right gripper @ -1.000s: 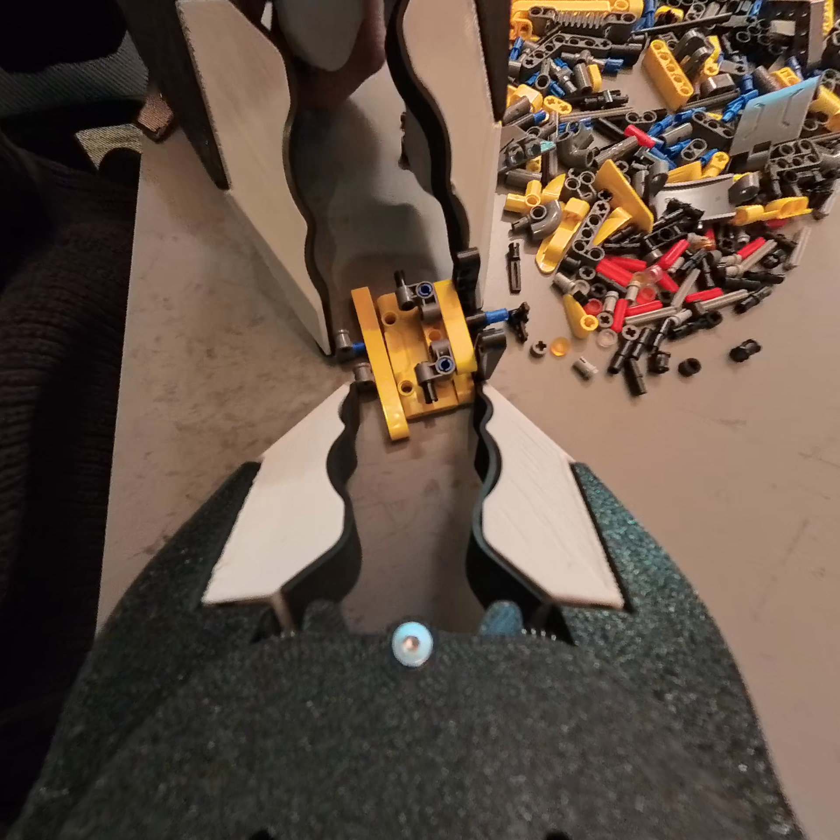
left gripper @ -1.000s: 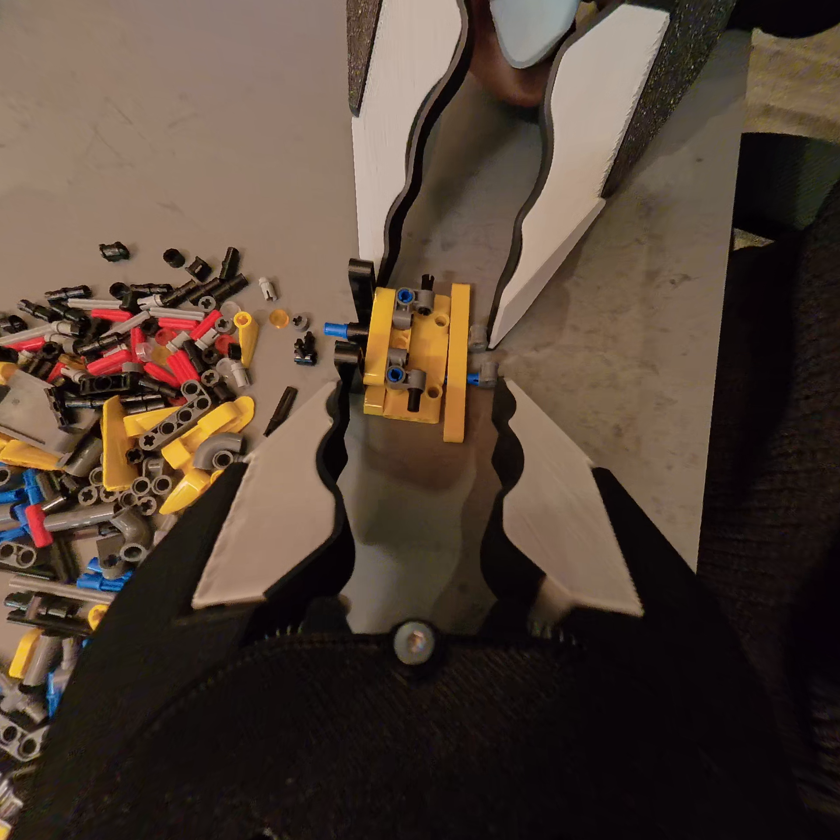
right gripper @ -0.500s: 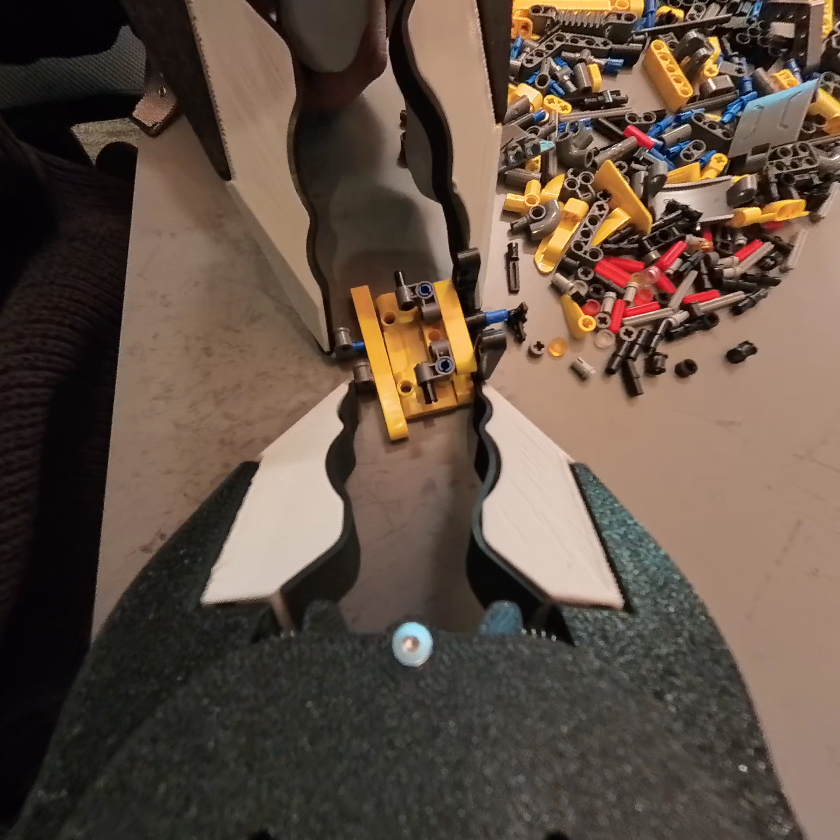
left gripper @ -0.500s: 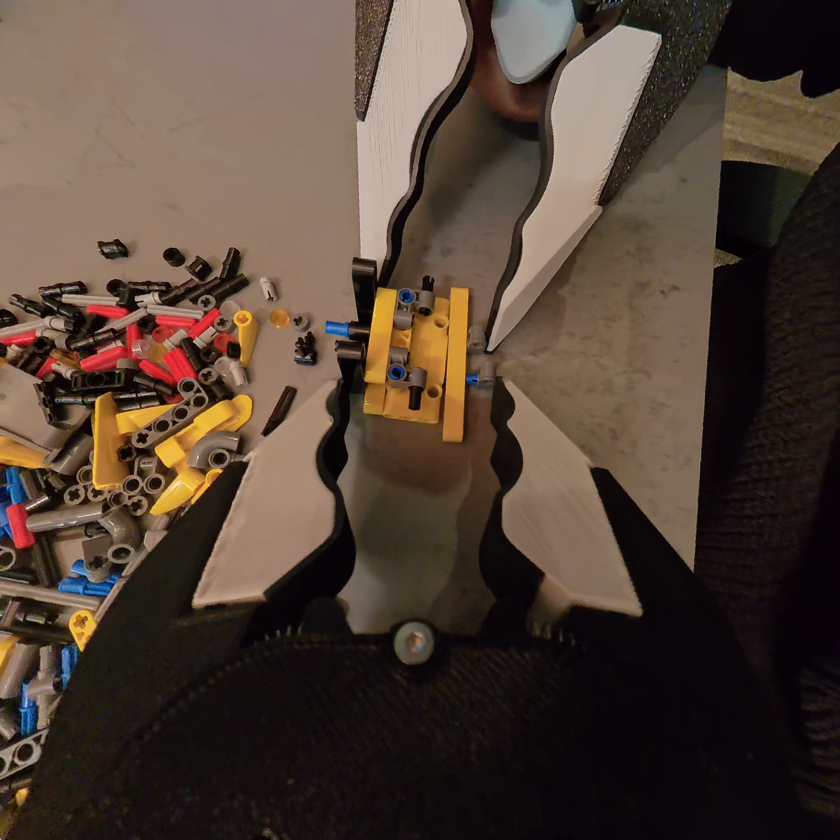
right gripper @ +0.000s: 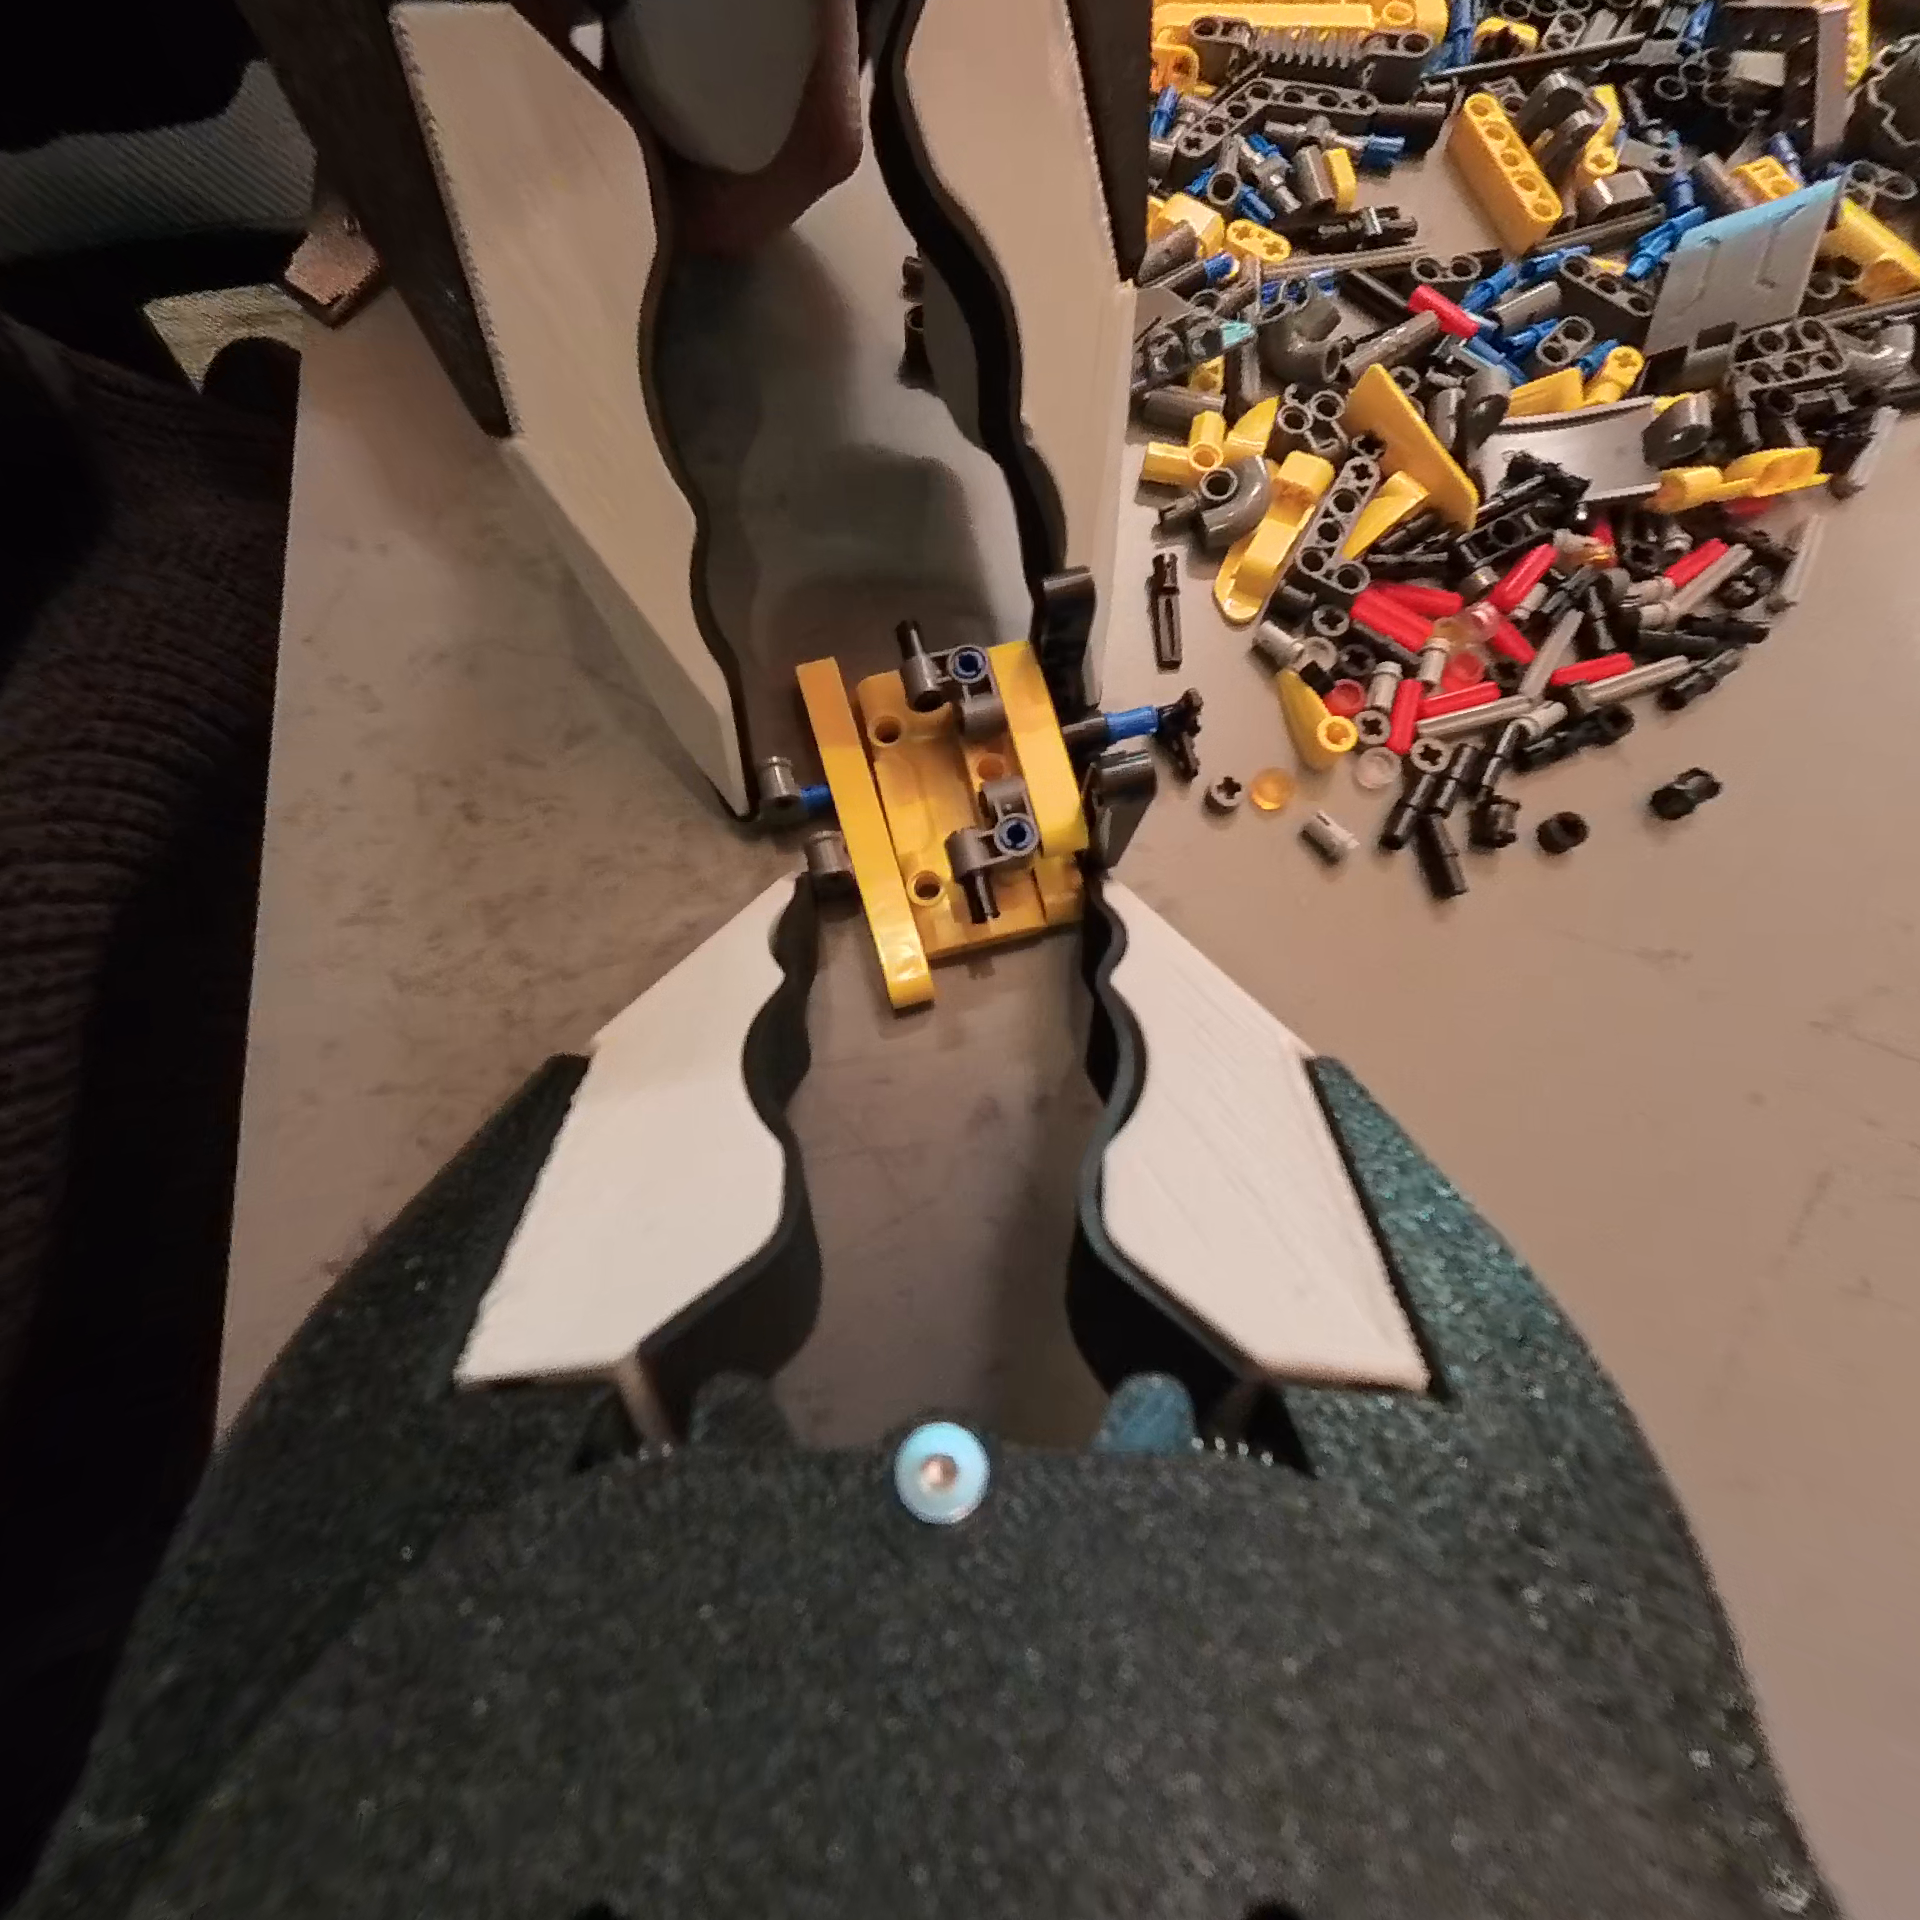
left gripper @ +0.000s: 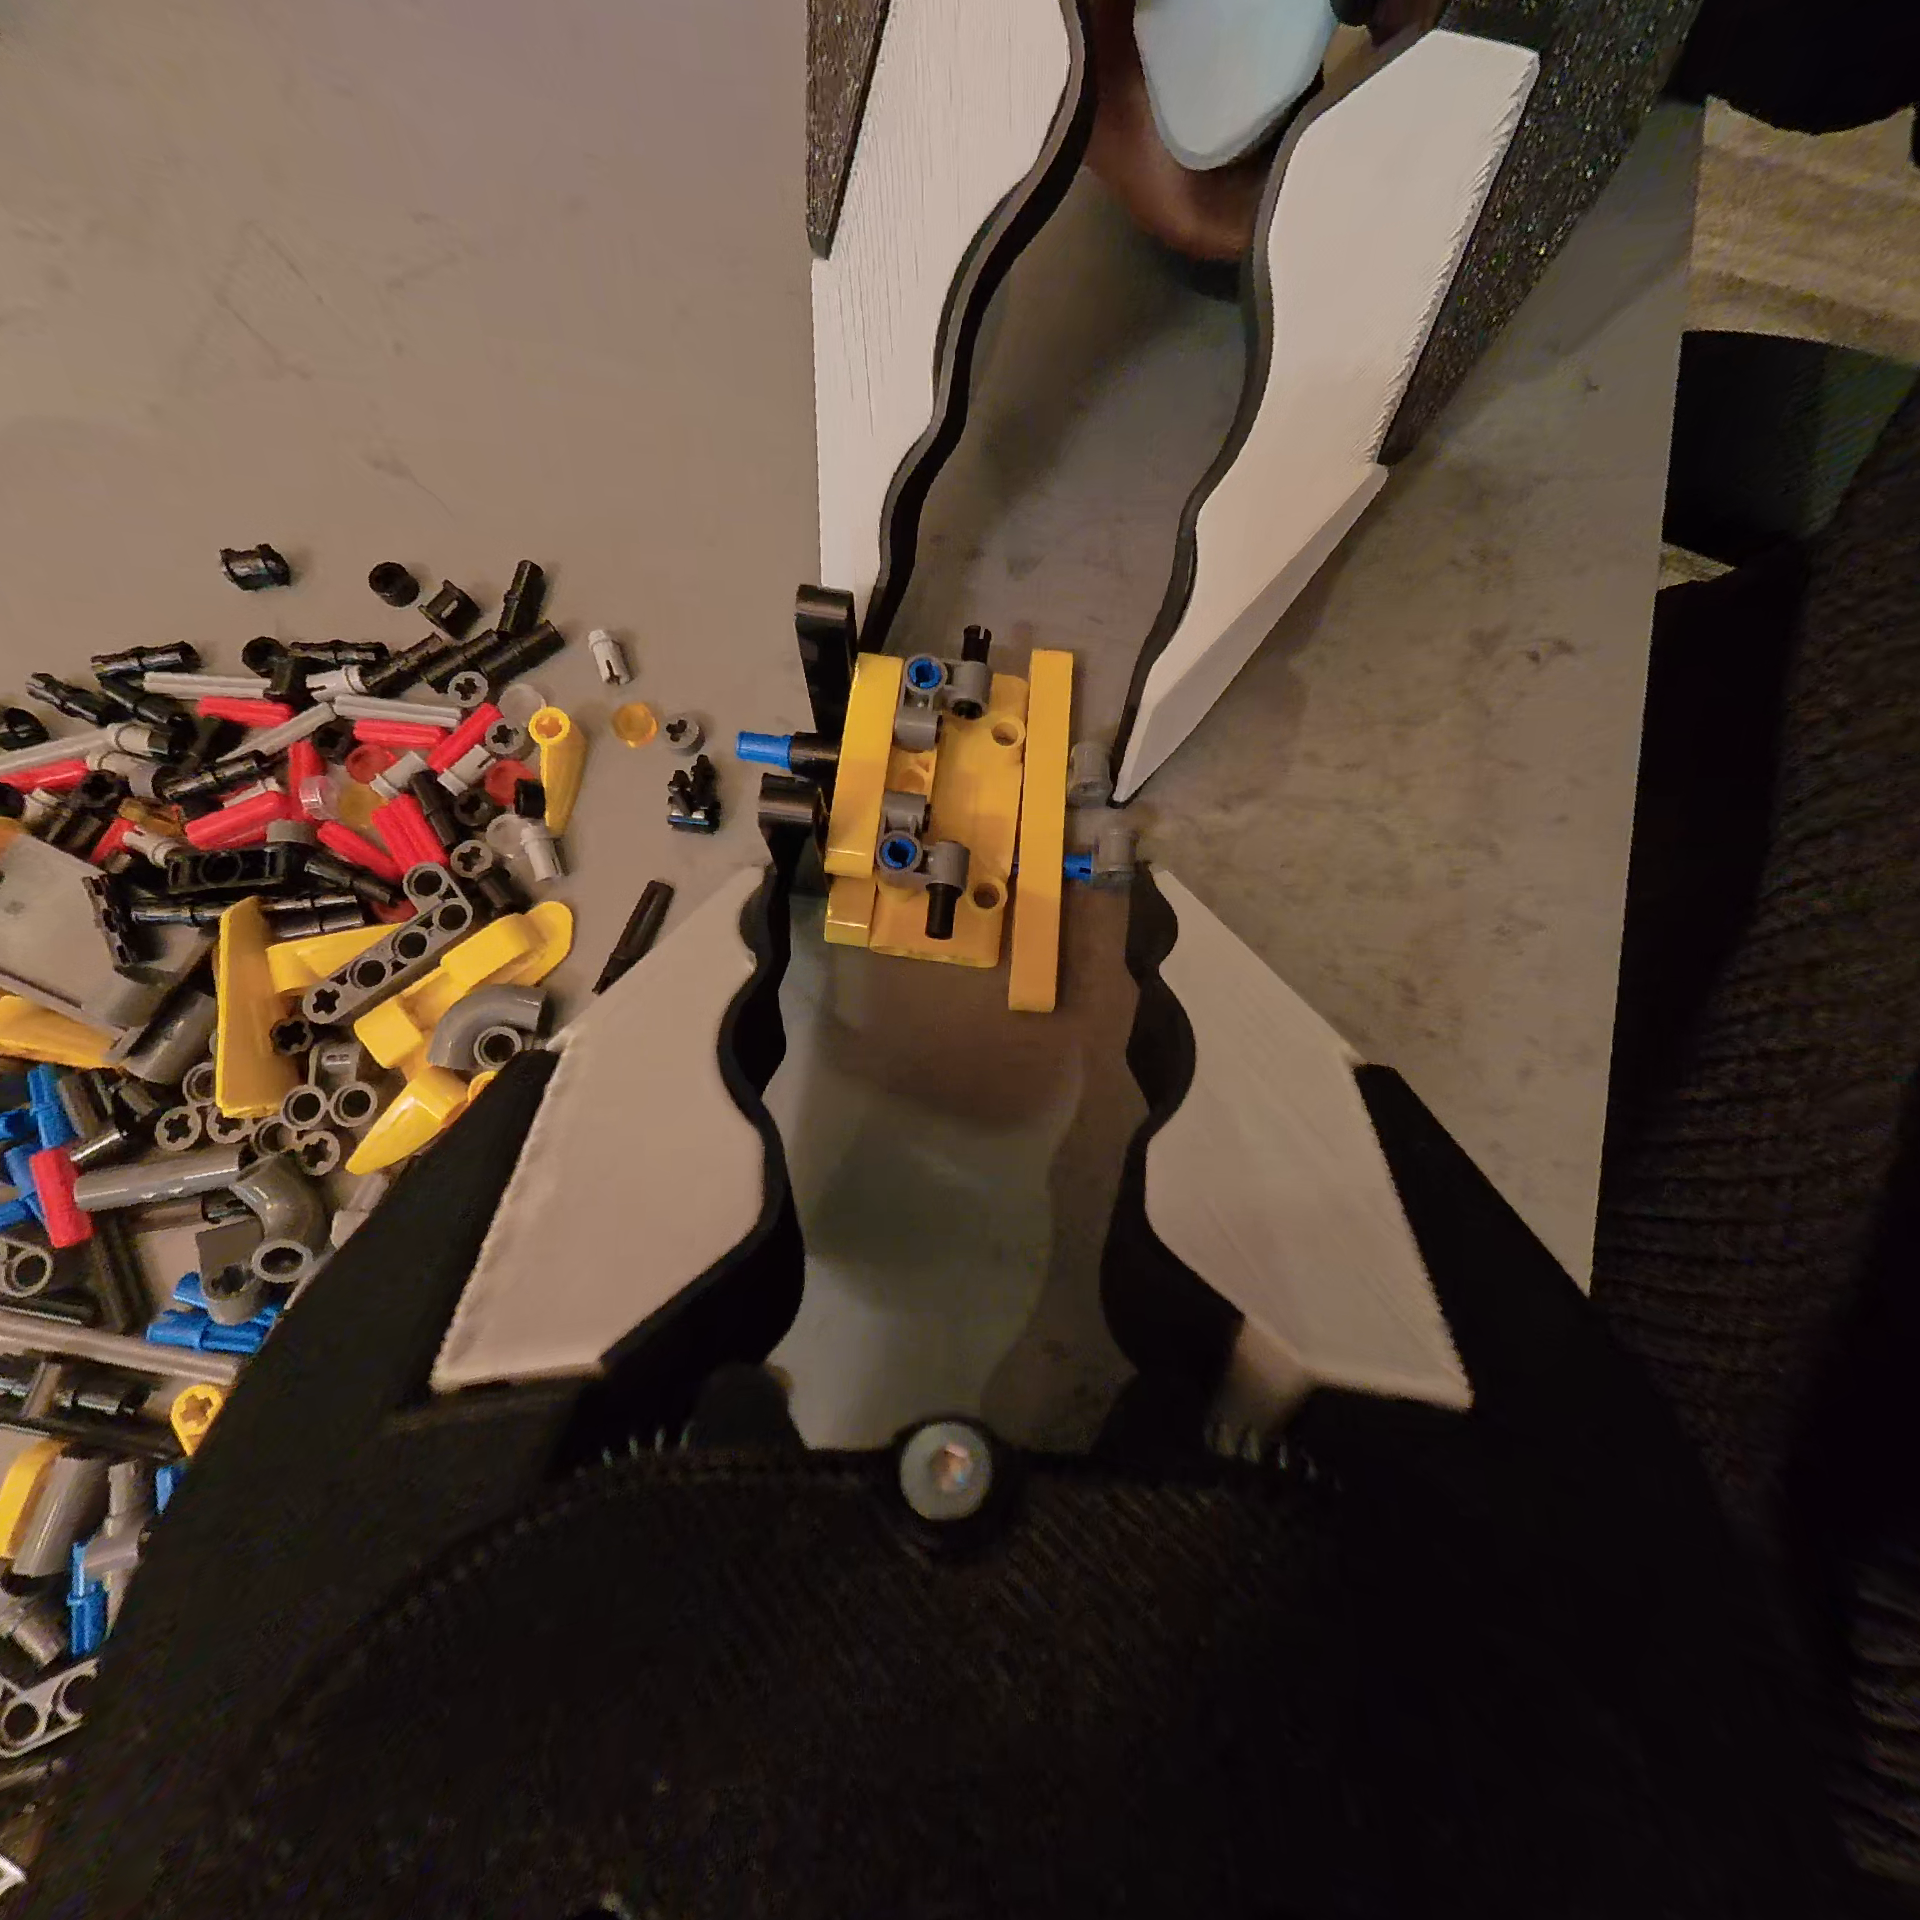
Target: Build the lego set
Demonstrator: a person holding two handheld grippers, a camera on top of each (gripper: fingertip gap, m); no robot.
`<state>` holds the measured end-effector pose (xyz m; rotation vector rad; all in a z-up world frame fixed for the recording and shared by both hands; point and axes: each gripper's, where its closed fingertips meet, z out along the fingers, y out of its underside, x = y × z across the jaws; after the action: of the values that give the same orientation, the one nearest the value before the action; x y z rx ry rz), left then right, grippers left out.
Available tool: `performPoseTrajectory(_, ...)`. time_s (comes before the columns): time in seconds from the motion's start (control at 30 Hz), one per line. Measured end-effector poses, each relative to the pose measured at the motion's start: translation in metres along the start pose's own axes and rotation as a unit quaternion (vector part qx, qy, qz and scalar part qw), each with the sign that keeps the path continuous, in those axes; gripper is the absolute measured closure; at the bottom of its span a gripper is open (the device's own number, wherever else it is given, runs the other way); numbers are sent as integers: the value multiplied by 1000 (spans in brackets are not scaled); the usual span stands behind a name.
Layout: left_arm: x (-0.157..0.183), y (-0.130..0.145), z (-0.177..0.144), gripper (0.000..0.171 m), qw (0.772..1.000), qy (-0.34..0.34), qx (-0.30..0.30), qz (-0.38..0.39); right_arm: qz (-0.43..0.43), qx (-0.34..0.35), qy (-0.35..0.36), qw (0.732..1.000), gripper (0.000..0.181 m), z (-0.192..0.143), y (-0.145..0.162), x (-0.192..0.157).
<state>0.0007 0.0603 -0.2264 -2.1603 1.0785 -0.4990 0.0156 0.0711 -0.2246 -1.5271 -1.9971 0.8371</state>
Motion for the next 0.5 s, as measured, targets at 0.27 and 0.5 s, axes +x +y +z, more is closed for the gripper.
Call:
performPoseTrajectory(0.27, 1, 1, 1, 101, 1000, -19, -12, 6, -4, 3, 12, 1000, 99, -4, 3, -5)
performPoseTrajectory(0.5, 8, 5, -2, 97, 1000, -5, -16, 10, -10, 8, 12, 1000, 94, 4, -7, -11)
